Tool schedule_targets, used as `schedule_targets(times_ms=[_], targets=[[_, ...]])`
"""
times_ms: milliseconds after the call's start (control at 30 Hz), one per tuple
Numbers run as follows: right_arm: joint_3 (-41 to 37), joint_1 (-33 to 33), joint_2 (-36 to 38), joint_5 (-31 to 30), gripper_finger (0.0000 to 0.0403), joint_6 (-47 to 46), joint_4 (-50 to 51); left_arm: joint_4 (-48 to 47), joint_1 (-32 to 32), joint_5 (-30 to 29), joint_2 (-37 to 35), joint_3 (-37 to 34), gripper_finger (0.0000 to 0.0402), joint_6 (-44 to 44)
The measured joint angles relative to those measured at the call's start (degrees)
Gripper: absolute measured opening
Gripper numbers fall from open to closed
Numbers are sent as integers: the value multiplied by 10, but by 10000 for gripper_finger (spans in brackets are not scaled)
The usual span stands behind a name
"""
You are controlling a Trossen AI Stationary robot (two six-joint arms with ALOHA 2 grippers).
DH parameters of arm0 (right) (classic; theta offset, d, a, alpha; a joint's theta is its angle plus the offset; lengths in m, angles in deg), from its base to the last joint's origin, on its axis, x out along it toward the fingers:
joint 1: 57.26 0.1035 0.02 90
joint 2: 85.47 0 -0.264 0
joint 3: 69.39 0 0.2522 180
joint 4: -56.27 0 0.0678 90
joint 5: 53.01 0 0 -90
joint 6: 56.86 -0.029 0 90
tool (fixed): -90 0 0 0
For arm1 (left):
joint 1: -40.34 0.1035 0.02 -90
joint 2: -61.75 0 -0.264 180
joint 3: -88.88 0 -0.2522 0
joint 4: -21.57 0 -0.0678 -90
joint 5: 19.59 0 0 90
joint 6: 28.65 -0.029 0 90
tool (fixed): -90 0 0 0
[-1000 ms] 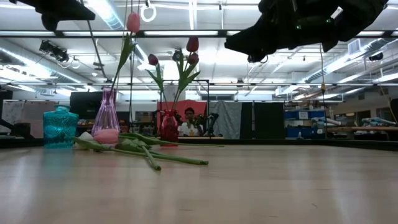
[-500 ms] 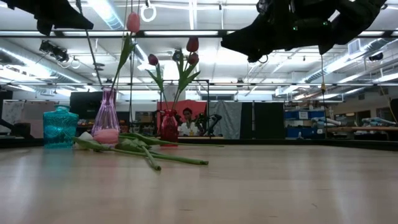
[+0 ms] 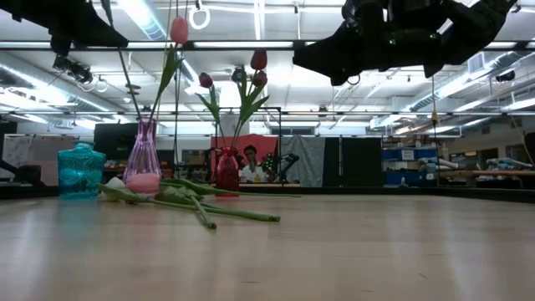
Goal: Sort flowers into vase by color
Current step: Put the pink flower into the purple vase
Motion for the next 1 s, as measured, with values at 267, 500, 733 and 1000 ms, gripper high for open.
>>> schedule_targets(times_ms=[267,500,733,1000], targets=[[0,0,0,0,131,-5,-5,59,39,25,3,-43,9,0],[0,0,0,0,131,-5,-9,90,101,87,34,-56,5,2],[0,0,0,0,131,-4,-9,112,177,177,86,-56,5,3],[0,0,0,0,131,-4,-4,137,256,265,131,-56,5,4]])
